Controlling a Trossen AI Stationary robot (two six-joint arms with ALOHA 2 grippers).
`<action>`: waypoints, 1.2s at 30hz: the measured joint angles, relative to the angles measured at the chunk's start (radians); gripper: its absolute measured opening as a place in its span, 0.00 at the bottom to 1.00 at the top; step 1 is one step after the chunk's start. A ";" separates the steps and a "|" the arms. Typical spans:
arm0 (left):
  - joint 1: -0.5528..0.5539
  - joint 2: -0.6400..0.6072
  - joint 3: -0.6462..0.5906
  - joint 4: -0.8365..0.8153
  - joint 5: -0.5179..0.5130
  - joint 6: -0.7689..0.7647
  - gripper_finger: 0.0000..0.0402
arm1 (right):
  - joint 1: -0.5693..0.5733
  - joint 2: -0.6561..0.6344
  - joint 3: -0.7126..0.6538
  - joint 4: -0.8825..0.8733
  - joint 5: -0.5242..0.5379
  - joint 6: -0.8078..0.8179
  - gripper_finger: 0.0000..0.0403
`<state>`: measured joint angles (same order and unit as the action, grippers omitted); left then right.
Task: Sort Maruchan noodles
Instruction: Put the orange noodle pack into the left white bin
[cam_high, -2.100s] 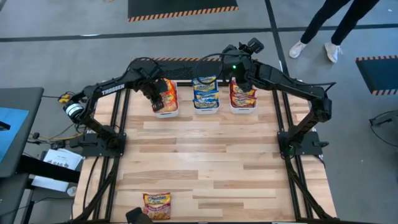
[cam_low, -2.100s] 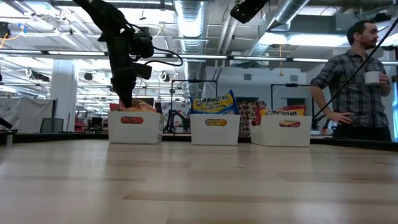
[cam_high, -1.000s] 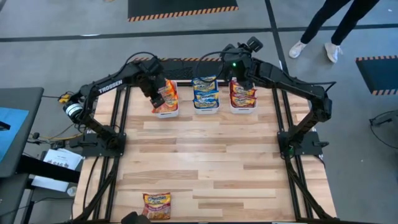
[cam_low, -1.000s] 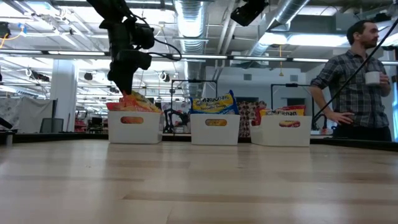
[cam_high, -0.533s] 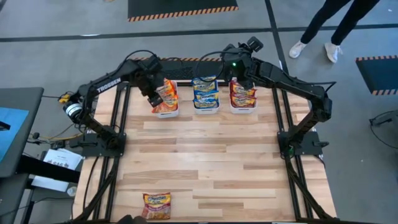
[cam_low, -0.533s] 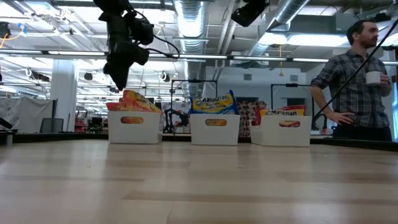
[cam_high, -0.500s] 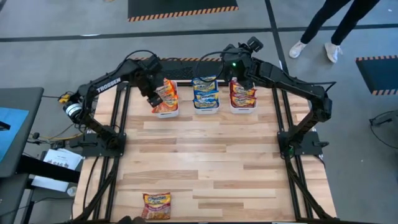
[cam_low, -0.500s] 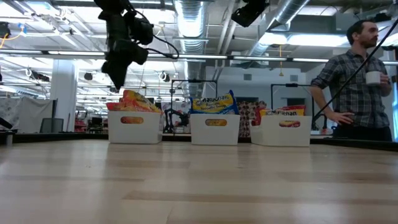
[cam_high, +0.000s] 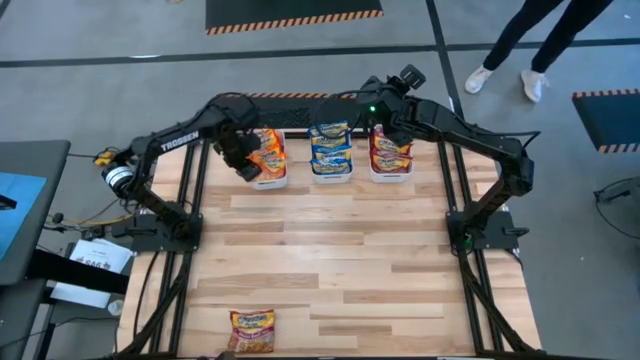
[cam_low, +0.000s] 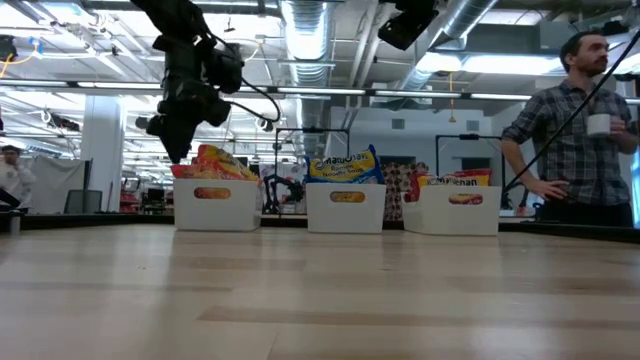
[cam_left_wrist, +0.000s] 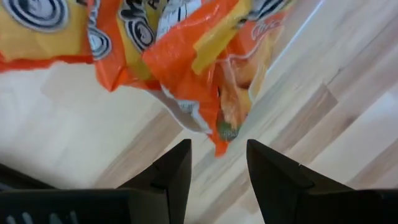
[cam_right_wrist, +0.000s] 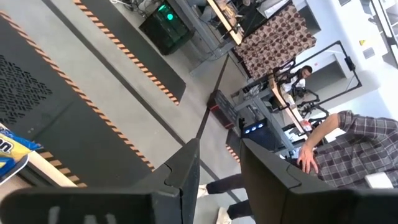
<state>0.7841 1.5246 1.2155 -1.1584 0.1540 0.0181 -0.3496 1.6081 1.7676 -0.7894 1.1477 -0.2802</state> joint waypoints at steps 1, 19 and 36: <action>0.000 0.000 -0.010 0.005 0.000 -0.005 0.35 | 0.000 0.000 0.000 0.000 0.000 0.000 0.34; -0.006 0.000 -0.125 0.264 -0.001 -0.076 0.35 | 0.000 0.000 0.000 0.004 0.000 0.002 0.34; -0.008 0.123 -0.125 0.227 0.047 -0.039 0.35 | 0.000 0.000 0.000 0.004 0.000 0.002 0.34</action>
<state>0.7761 1.6477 1.0906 -0.9319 0.2013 -0.0206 -0.3494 1.6081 1.7676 -0.7856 1.1481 -0.2787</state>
